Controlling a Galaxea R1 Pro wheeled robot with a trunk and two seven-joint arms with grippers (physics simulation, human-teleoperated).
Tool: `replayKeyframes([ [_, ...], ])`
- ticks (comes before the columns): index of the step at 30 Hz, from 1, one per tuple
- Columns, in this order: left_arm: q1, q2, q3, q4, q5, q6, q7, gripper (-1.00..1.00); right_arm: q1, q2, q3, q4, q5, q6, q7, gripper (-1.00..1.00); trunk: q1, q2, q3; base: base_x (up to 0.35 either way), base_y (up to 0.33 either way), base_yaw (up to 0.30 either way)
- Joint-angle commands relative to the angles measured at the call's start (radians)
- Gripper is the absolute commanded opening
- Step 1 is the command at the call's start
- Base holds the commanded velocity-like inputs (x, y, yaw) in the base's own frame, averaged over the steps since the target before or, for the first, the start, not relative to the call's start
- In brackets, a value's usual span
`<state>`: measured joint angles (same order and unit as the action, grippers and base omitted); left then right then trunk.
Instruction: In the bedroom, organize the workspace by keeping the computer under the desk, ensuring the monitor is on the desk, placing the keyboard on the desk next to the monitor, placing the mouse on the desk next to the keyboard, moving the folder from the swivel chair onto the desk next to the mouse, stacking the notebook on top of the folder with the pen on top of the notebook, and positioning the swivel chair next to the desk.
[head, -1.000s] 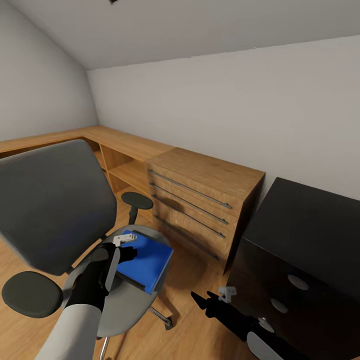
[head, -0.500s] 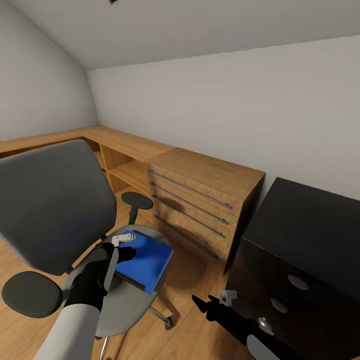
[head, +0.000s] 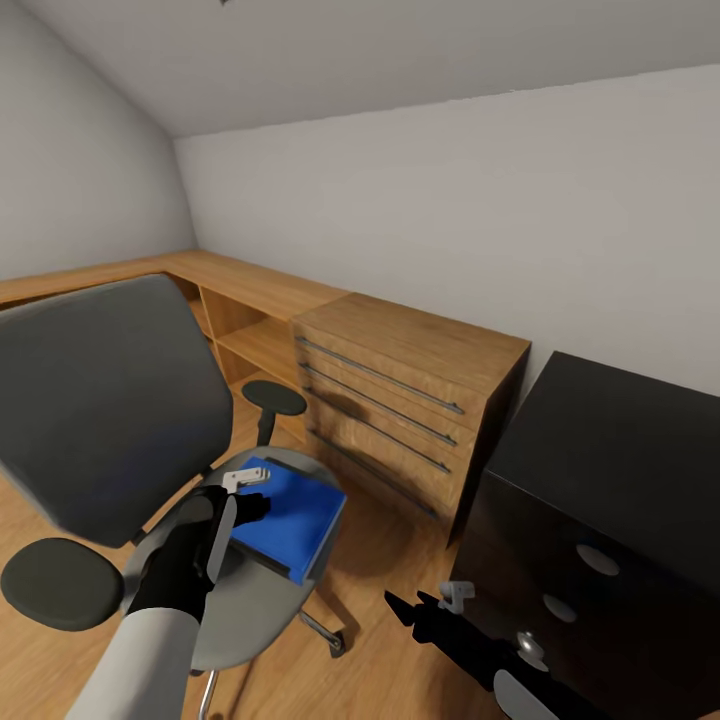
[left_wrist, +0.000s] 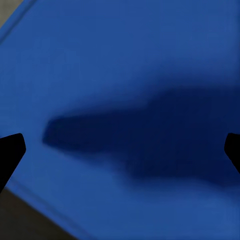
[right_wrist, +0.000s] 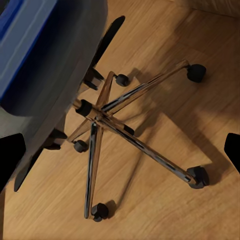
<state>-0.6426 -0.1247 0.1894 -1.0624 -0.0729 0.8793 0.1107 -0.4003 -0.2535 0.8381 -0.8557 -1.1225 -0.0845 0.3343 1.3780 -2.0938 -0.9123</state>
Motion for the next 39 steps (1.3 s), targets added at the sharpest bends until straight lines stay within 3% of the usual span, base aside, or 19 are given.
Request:
replayKeyframes([
  [1,-0.001,-0.001,0.002,-0.001,-0.007,0.004,-0.003,1.00,-0.002,-0.001,0.006,0.001,-0.011,-0.007,0.002,1.00,0.004,-0.008,-0.004,0.000,0.000,0.000],
  [5,0.000,-0.001,0.002,-0.002,-0.007,0.004,-0.003,1.00,-0.002,-0.001,0.006,0.001,-0.011,-0.007,0.002,1.00,0.019,-0.036,-0.017,0.000,0.000,0.000],
  [39,-0.001,0.002,0.002,-0.001,-0.009,0.004,-0.003,1.00,-0.002,0.001,0.007,0.025,-0.011,-0.007,0.002,1.00,0.019,-0.036,-0.017,-0.029,-0.028,0.000],
])
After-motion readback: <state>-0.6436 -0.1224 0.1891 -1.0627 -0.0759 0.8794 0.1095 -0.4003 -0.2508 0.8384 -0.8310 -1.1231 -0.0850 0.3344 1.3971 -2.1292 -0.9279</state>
